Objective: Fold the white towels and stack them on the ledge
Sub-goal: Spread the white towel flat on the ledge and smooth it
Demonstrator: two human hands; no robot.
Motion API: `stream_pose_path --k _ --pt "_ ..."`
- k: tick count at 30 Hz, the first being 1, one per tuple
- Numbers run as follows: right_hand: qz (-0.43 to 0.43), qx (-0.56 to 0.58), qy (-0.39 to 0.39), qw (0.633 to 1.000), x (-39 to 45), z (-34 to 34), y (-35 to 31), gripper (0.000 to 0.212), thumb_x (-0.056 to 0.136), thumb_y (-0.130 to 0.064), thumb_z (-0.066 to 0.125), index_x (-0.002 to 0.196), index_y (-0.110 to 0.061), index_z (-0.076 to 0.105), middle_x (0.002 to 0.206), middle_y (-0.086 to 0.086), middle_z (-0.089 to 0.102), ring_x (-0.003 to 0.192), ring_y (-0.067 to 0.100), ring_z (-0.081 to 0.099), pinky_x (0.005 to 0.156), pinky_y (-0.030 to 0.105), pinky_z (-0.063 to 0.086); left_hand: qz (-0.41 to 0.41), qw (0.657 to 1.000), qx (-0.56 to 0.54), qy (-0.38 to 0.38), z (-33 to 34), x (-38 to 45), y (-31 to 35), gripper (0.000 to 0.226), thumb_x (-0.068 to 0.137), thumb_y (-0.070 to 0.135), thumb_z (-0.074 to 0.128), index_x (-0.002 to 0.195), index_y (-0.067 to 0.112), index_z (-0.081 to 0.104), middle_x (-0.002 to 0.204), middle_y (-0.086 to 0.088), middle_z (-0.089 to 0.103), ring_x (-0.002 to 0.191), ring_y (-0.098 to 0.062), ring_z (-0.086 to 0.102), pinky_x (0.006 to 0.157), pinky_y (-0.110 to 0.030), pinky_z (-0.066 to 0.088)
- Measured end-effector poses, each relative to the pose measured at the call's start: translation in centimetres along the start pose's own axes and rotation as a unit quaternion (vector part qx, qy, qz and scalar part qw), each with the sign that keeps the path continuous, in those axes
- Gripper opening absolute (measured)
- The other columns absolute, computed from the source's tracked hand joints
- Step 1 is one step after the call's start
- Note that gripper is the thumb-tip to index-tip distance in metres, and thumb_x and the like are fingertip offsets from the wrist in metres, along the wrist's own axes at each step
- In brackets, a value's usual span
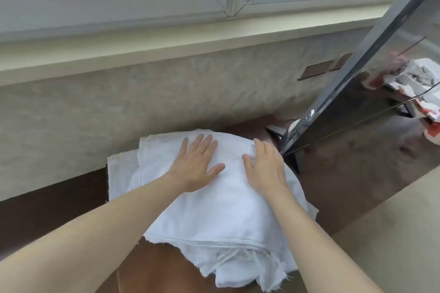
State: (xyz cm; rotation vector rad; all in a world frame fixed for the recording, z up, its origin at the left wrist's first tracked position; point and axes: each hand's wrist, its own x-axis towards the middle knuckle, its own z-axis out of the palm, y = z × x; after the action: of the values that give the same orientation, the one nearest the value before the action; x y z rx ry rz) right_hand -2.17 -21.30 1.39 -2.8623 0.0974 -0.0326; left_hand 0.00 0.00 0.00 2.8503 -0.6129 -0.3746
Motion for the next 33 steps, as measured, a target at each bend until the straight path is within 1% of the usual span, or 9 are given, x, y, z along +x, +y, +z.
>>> stream_pose_path --k 2,6,11,13,16,22,28,30,33 --pt "0.006 0.004 -0.002 1.000 1.0 0.6 0.0 0.052 0.100 -0.044 0.046 0.142 -0.013 0.044 0.130 0.005 0.052 0.123 0.027 0.046 0.108 0.041 0.032 -0.003 1.000 -0.005 0.003 0.5 1.3 -0.1 0.080 0.096 0.067 0.013 0.160 0.021 -0.003 0.167 0.002 -0.011 0.152 -0.016 -0.016 0.122 -0.048 -0.013" --pt "0.009 -0.011 -0.010 1.000 2.3 2.1 0.2 0.045 0.100 -0.047 0.045 0.131 -0.014 0.052 0.123 0.005 0.054 0.117 0.028 0.047 0.104 0.040 0.031 -0.016 1.000 0.020 0.018 1.8 3.5 -0.4 0.082 0.092 0.068 0.006 0.160 0.023 -0.004 0.168 0.000 -0.007 0.153 -0.017 -0.013 0.121 -0.047 -0.015" --pt "-0.025 -0.027 0.066 0.997 3.1 2.8 0.3 0.028 0.098 -0.036 0.055 0.102 -0.010 0.060 0.100 0.009 0.056 0.091 0.033 0.049 0.078 0.043 0.036 -0.017 0.997 0.045 0.052 2.7 5.1 -1.0 0.080 0.093 0.066 0.004 0.159 0.022 0.008 0.166 -0.005 0.010 0.153 -0.023 0.000 0.123 -0.045 -0.010" --pt "-0.036 -0.042 0.067 0.996 3.4 3.1 0.3 0.024 0.100 -0.036 0.052 0.100 -0.012 0.059 0.096 0.007 0.055 0.089 0.032 0.048 0.075 0.042 0.033 -0.010 0.996 0.048 0.070 2.7 5.5 -1.1 0.078 0.093 0.064 0.005 0.156 0.021 0.018 0.157 -0.007 0.027 0.148 -0.026 0.016 0.123 -0.045 -0.004" --pt "-0.045 -0.045 0.046 0.997 3.8 3.5 0.7 0.023 0.102 -0.037 0.044 0.098 -0.017 0.055 0.094 0.002 0.053 0.089 0.028 0.047 0.077 0.040 0.028 0.003 0.989 0.066 0.131 2.9 5.7 -0.9 0.066 0.099 0.054 0.014 0.147 0.015 0.038 0.130 -0.009 0.047 0.128 -0.027 0.041 0.124 -0.047 0.002" --pt "-0.083 -0.007 0.137 0.987 3.3 3.2 0.5 0.037 0.103 -0.038 0.034 0.081 -0.014 0.052 0.074 0.002 0.051 0.069 0.027 0.047 0.067 0.041 0.032 0.003 0.984 0.012 0.177 2.6 5.3 -1.0 0.066 0.097 0.059 0.025 0.139 0.014 0.049 0.112 -0.008 0.050 0.107 -0.030 0.050 0.115 -0.042 0.021" --pt "-0.135 0.037 0.238 0.961 3.2 1.8 -0.3 0.041 0.101 -0.028 0.043 0.065 -0.010 0.051 0.057 0.006 0.047 0.052 0.029 0.046 0.051 0.041 0.041 0.036 0.978 -0.060 0.197 1.2 4.1 -1.2 0.062 0.095 0.062 0.032 0.121 0.012 0.059 0.123 -0.004 0.054 0.126 -0.024 0.047 0.123 -0.047 0.013" --pt "-0.147 0.044 0.252 0.955 3.1 1.1 -1.1 0.041 0.101 -0.027 0.043 0.064 -0.010 0.050 0.056 0.006 0.046 0.052 0.029 0.045 0.051 0.041 0.040 0.028 0.974 -0.061 0.216 0.5 3.5 -1.1 0.061 0.095 0.061 0.033 0.108 0.009 0.061 0.110 -0.005 0.060 0.112 -0.026 0.054 0.117 -0.045 0.025" --pt "-0.178 0.061 0.277 0.942 3.1 -0.5 -2.4 0.041 0.102 -0.025 0.041 0.064 -0.011 0.047 0.055 0.004 0.045 0.052 0.026 0.043 0.052 0.039 0.037 0.023 0.959 -0.087 0.270 -0.9 2.2 -1.2 0.062 0.097 0.065 0.029 0.086 0.009 0.056 0.088 -0.002 0.057 0.083 -0.025 0.054 0.089 -0.034 0.038"
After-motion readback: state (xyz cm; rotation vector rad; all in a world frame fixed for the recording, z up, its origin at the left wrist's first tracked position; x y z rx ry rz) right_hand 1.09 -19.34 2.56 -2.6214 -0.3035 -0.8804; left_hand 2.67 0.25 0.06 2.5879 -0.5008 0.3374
